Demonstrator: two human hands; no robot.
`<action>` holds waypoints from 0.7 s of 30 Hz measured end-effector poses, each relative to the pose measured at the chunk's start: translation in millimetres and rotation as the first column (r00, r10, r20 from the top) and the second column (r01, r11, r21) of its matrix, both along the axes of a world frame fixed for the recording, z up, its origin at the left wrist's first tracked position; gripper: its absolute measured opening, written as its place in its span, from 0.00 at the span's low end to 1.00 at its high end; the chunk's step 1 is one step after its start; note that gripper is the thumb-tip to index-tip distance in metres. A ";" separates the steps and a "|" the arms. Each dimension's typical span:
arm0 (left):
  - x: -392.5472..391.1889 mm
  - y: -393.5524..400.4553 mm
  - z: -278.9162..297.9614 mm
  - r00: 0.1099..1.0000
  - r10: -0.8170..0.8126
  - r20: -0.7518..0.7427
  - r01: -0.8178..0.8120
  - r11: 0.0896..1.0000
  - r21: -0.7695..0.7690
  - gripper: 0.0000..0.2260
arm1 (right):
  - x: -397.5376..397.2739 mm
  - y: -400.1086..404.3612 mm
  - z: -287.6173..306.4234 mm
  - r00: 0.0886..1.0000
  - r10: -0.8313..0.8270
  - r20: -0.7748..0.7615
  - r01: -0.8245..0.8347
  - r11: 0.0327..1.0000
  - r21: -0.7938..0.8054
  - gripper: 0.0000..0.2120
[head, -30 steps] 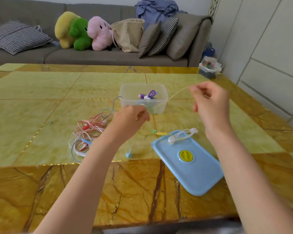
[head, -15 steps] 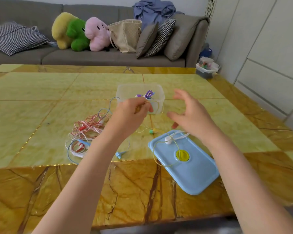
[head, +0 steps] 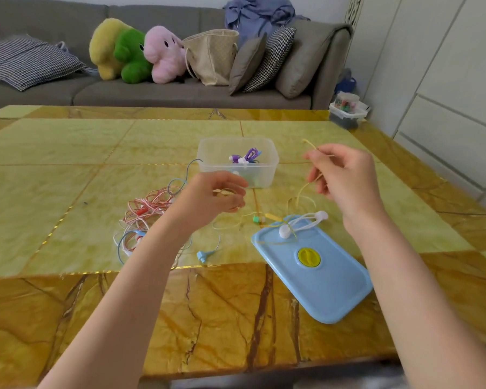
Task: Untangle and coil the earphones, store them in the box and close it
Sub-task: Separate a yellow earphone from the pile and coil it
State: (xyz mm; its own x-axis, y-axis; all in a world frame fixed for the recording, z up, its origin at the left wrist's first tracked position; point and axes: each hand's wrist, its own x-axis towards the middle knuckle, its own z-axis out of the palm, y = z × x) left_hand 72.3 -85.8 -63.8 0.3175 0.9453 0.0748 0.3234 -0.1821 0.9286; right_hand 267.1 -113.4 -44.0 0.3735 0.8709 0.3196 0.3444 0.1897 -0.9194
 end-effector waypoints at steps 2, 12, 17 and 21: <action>-4.8 3.6 -3.1 0.957 0.072 -0.282 -0.049 0.995 0.089 0.11 | -1.3 -0.2 -0.9 0.998 0.005 0.058 -0.004 1.000 -0.012 0.07; 17.0 -14.0 25.3 0.984 -0.040 -0.172 0.085 0.960 0.265 0.11 | -22.6 -2.7 0.9 0.898 0.305 0.317 -0.306 0.951 -0.049 0.03; 6.8 -4.4 14.9 0.955 0.046 -0.295 0.036 0.963 0.268 0.09 | -19.3 0.5 1.9 0.943 0.247 0.225 -0.236 0.969 -0.078 0.05; -4.7 -0.9 3.6 0.909 0.142 -0.392 -0.065 0.977 0.202 0.12 | -11.8 2.0 5.5 0.981 0.119 0.156 -0.127 0.991 0.042 0.09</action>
State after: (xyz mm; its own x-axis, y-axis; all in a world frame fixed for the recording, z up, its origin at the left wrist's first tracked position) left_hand 67.6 -86.7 -60.2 0.2577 0.9570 0.1332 0.6883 -0.2786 0.6698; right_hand 255.4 -111.4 -38.5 0.2082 0.8878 0.4104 0.4515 0.2850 -0.8455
